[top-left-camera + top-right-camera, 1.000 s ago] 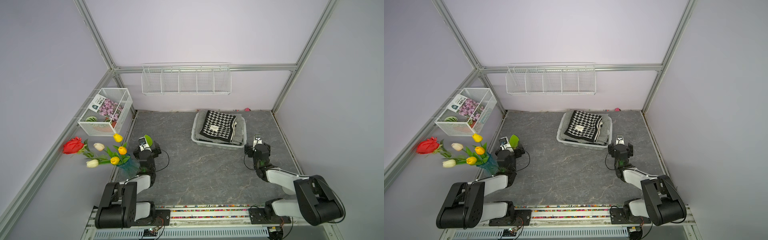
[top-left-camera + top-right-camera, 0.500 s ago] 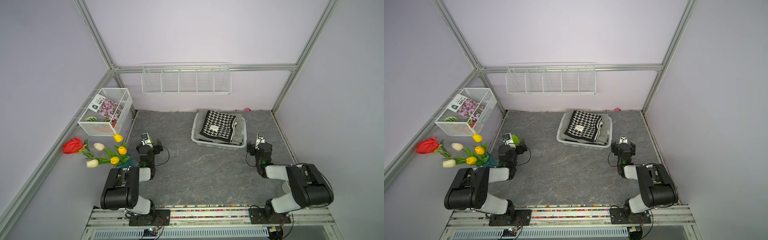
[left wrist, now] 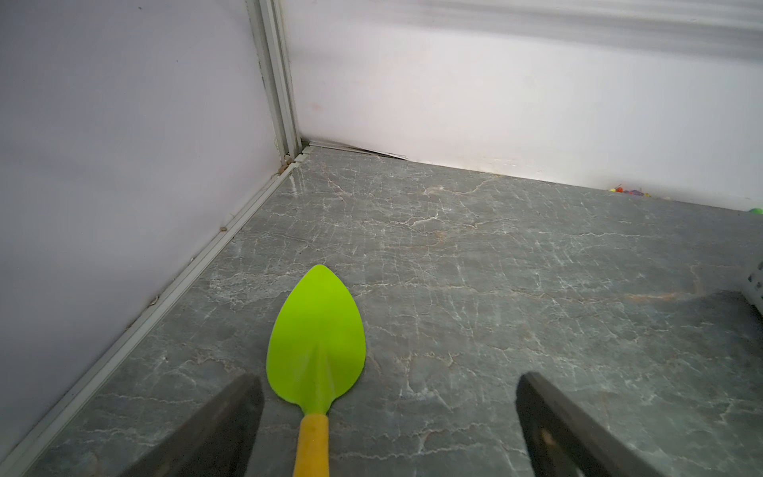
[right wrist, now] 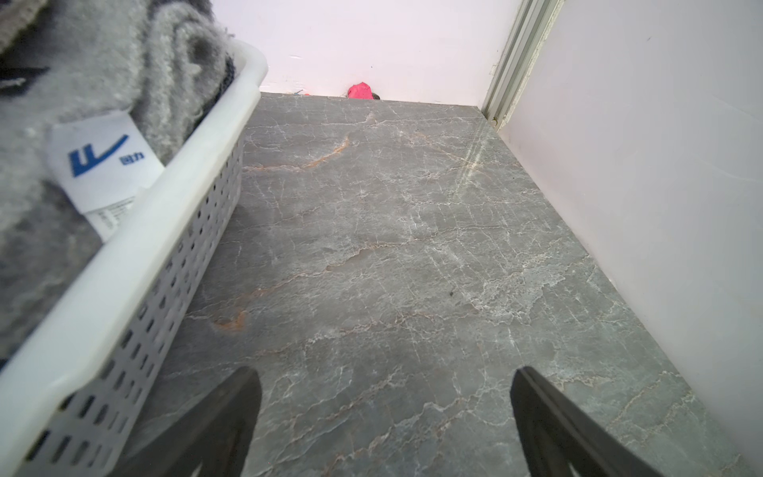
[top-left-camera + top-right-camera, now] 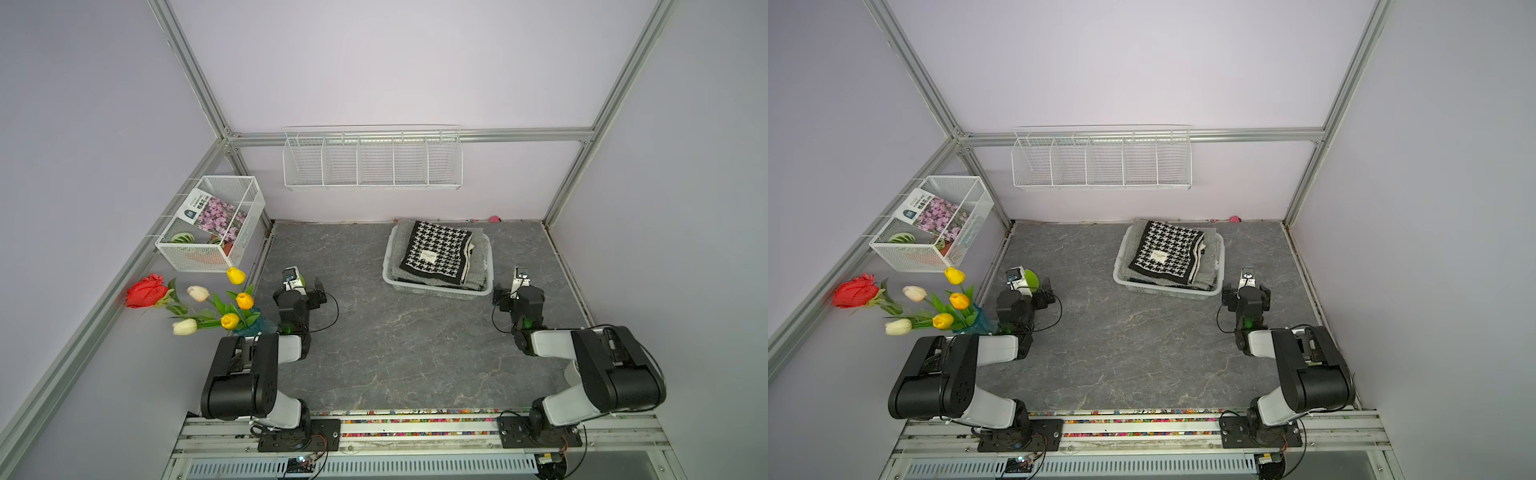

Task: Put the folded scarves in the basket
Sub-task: Reset both arms

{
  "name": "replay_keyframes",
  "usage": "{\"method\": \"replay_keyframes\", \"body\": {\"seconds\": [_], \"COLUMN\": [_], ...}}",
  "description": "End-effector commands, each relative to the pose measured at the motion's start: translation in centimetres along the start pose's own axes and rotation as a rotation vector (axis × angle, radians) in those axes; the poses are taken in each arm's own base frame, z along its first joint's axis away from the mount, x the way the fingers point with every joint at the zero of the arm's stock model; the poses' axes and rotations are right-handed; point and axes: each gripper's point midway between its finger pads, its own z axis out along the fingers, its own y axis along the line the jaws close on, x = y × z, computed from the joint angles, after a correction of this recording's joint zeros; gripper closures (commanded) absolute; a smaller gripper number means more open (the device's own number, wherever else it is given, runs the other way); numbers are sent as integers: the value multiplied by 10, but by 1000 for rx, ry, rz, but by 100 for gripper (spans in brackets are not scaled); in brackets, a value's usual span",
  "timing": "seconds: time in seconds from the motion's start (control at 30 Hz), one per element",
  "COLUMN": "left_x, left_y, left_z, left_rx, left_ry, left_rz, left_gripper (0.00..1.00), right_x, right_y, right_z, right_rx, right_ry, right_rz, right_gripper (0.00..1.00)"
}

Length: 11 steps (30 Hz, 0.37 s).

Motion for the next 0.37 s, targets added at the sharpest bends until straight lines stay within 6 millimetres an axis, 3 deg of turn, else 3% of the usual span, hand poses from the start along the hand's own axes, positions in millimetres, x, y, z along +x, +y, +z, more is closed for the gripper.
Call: {"method": "replay_keyframes", "body": {"seconds": [0.0,0.33], "left_x": [-2,-2], "left_y": [0,0], "left_z": [2,2], "left_rx": [4,3], "left_ry": [2,1], "left_rz": [-2,-3], "left_gripper": [0,0], "right_x": [-5,-6], "right_y": [0,0], "right_z": [1,2], "right_rx": [-4,-7], "right_ry": [-16,-15], "right_rz": [20,23], "right_gripper": [1,1]}}
